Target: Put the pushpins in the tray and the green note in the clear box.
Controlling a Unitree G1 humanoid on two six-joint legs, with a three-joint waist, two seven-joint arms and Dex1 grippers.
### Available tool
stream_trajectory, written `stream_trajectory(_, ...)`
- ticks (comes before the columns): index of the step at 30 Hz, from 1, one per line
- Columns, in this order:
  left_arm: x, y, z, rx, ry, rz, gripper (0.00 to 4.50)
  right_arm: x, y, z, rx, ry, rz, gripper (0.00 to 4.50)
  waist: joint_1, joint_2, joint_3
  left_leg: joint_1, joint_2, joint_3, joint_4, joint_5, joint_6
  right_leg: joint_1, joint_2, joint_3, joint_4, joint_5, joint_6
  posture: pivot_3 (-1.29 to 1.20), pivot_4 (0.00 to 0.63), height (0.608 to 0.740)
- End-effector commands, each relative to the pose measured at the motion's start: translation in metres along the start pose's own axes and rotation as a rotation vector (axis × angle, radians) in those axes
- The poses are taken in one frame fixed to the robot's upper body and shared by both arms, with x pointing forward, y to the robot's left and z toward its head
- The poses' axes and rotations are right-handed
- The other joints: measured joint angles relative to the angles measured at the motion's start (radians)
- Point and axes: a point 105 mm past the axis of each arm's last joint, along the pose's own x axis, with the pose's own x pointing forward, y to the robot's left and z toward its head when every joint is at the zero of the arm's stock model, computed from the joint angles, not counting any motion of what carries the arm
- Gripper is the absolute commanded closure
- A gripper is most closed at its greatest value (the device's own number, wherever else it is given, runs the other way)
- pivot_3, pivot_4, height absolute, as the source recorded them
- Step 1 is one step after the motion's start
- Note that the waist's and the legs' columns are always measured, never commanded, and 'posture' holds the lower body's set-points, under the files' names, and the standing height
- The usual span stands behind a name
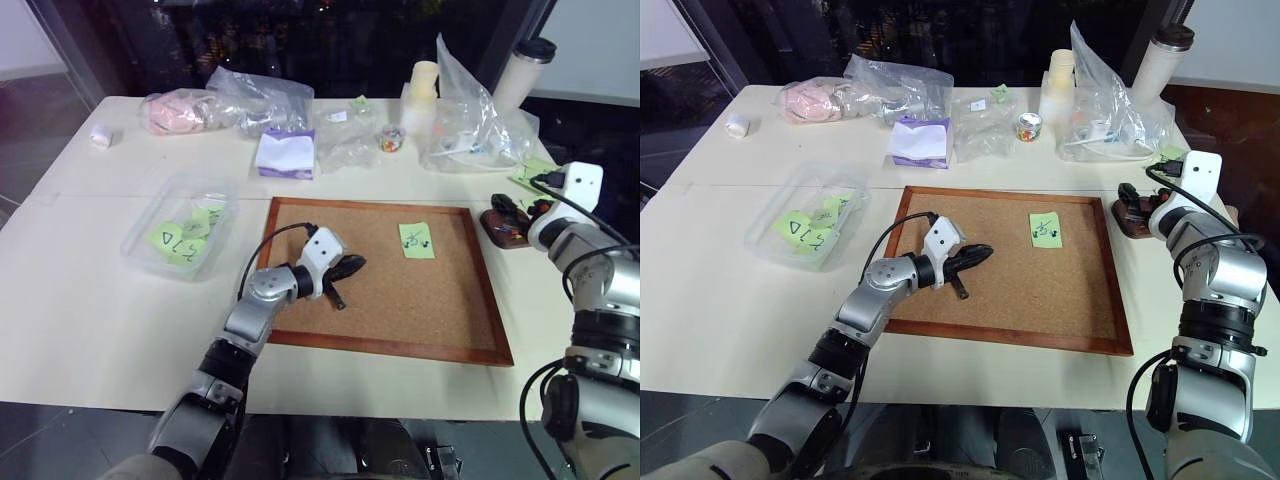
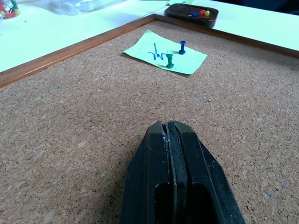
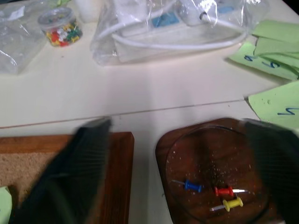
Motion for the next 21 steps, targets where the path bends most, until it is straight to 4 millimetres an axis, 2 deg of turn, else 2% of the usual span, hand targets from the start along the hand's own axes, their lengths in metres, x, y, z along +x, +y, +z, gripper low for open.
stream_trajectory(1, 0.000, -0.007, -0.016, -0.024, 0.051, -0.014, 4.50, -0.011, 0.018, 0.011, -0.041, -0.033, 0.091, 0.05, 0.000, 0.000, 0.000, 0.000, 0.000, 0.000, 0.000, 0.000, 0.000, 0.000, 0.000, 0.000, 0.000, 0.000, 0.000, 0.00, 0.150, 0.740)
stream_trajectory(5, -0.002, -0.005, -0.017, -0.024, 0.051, -0.008, 4.50, -0.031, 0.057, -0.002, -0.150, 0.003, 0.289, 0.05, 0.000, 0.000, 0.000, 0.000, 0.000, 0.000, 0.000, 0.000, 0.000, 0.000, 0.000, 0.000, 0.000, 0.000, 0.000, 0.00, 0.150, 0.740)
stream_trajectory(9, -0.002, -0.005, -0.017, -0.027, 0.053, -0.006, 4.50, -0.045, 0.079, -0.015, -0.236, 0.034, 0.384, 0.05, 0.000, 0.000, 0.000, 0.000, 0.000, -0.001, 0.000, 0.000, 0.000, 0.000, 0.000, 0.000, 0.000, 0.000, 0.000, 0.00, 0.150, 0.740)
stream_trajectory(14, -0.003, -0.005, -0.018, -0.029, 0.055, -0.009, 4.50, -0.050, 0.099, -0.020, -0.284, 0.029, 0.440, 0.05, -0.001, 0.000, 0.000, 0.000, 0.000, -0.001, 0.000, 0.000, 0.000, 0.000, 0.000, 0.000, 0.000, 0.000, 0.000, 0.00, 0.150, 0.740)
stream_trajectory(16, -0.002, -0.006, -0.018, -0.028, 0.056, -0.011, 4.50, -0.050, 0.103, -0.022, -0.299, 0.031, 0.446, 0.57, 0.000, 0.000, 0.000, 0.000, 0.000, -0.001, 0.000, 0.000, 0.000, 0.000, 0.000, 0.000, -0.001, 0.000, 0.000, 0.00, 0.150, 0.740)
stream_trajectory(18, -0.002, -0.006, -0.018, -0.027, 0.056, -0.012, 4.50, -0.047, 0.105, -0.025, -0.317, 0.034, 0.442, 1.31, 0.000, 0.000, 0.000, 0.000, 0.000, -0.001, 0.000, 0.000, 0.000, 0.000, 0.000, 0.000, -0.001, 0.000, 0.000, 0.00, 0.150, 0.740)
stream_trajectory(20, -0.002, -0.006, -0.018, -0.027, 0.056, -0.011, 4.50, -0.045, 0.108, -0.029, -0.343, 0.041, 0.448, 2.32, 0.000, 0.000, 0.000, 0.000, 0.000, -0.001, 0.000, 0.000, 0.000, 0.000, 0.000, 0.000, -0.001, 0.000, 0.000, 0.00, 0.150, 0.740)
stream_trajectory(21, -0.002, -0.006, -0.018, -0.027, 0.056, -0.010, 4.50, -0.044, 0.110, -0.031, -0.349, 0.043, 0.455, 2.32, 0.000, 0.000, 0.000, 0.000, 0.000, -0.001, 0.000, 0.000, 0.000, 0.000, 0.000, 0.000, -0.001, 0.000, 0.000, 0.00, 0.150, 0.740)
